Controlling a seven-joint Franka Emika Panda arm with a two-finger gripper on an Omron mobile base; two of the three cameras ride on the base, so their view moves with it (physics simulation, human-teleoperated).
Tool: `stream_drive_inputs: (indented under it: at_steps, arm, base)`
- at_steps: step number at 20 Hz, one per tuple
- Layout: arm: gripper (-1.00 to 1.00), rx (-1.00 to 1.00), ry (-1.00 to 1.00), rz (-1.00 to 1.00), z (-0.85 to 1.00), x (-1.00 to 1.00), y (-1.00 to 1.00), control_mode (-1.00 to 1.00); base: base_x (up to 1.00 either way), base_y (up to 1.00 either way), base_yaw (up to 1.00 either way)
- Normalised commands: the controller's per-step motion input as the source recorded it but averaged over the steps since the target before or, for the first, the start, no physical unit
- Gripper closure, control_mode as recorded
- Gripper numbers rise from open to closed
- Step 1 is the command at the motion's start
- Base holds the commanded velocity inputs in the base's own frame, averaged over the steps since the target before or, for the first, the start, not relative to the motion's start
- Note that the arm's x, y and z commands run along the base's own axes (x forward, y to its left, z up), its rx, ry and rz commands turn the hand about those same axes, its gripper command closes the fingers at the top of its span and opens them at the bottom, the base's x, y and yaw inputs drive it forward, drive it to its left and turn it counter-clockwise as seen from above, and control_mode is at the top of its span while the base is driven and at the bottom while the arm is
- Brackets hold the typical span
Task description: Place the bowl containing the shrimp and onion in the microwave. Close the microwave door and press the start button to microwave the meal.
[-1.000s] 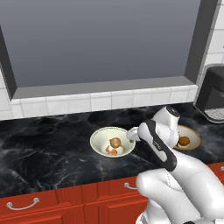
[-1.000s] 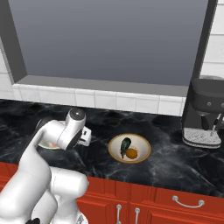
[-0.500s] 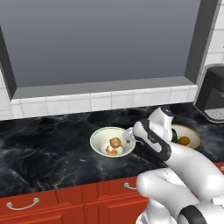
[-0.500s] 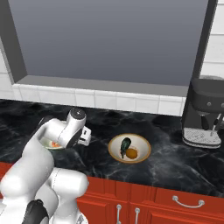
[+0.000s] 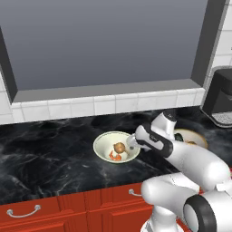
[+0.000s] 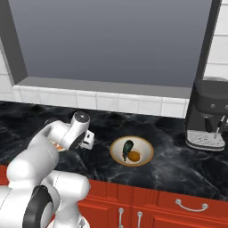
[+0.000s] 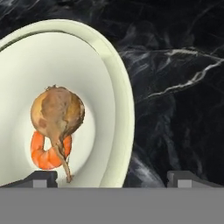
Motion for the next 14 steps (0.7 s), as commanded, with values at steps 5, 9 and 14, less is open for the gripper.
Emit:
stream_drive_inputs:
  at_steps: [5, 9, 14]
  arm:
    - [-1.0, 0.0, 0.0, 0.0, -0.26, 0.05, 0.02, -1.0]
    - [-1.0, 0.0, 0.0, 0.0, -0.24, 0.07, 0.07, -1.0]
    - [-1.0, 0.0, 0.0, 0.0, -0.22, 0.08, 0.12, -1.0]
  base:
    - [0.0, 0.0, 0.0]
    - [0.0, 0.0, 0.0]
    - [0.0, 0.0, 0.0]
